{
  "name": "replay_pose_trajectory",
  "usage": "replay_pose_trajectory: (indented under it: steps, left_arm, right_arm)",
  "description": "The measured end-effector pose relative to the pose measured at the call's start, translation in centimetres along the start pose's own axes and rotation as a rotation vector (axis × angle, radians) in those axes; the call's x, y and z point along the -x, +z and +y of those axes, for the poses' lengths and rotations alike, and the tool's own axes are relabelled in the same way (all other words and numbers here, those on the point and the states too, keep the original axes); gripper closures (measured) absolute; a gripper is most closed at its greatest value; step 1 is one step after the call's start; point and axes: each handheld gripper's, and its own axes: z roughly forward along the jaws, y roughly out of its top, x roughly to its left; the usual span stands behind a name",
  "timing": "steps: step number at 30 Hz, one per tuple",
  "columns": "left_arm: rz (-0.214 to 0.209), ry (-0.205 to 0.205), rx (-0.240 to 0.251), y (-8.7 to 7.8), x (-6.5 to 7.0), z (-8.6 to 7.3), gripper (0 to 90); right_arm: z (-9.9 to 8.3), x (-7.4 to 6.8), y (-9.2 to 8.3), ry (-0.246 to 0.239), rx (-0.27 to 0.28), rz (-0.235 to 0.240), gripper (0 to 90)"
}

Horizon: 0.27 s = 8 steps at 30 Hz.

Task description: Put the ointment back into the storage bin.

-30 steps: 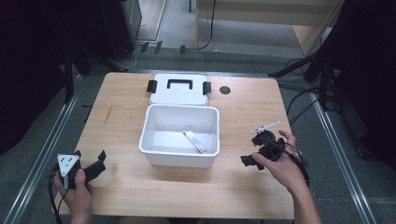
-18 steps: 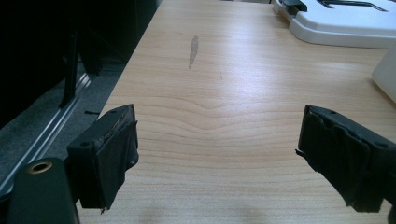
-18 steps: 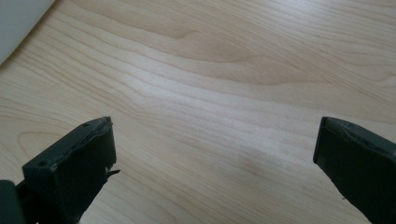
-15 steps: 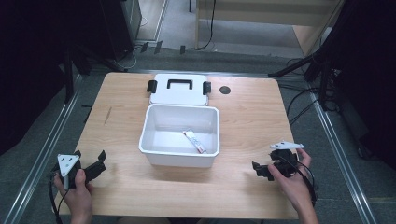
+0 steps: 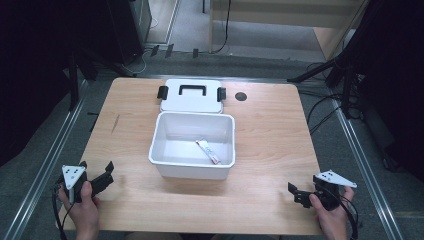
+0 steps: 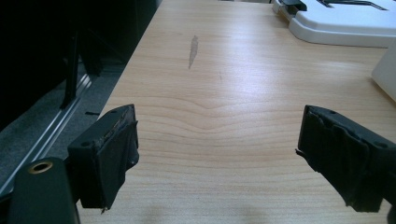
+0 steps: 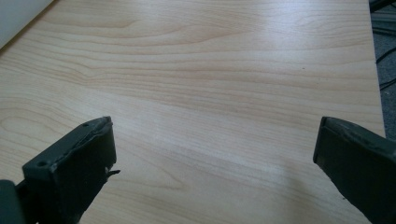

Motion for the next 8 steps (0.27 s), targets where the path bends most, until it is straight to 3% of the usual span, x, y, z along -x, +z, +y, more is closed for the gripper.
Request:
replay_pose_trajectory:
  steps: [8]
  left_arm:
    - [-0.002,-0.008,-0.004,0.03,-0.04,0.01,12.8]
  right_arm:
    - [-0.27,0.23,-0.49,0.013,0.011,-0.017,0.0]
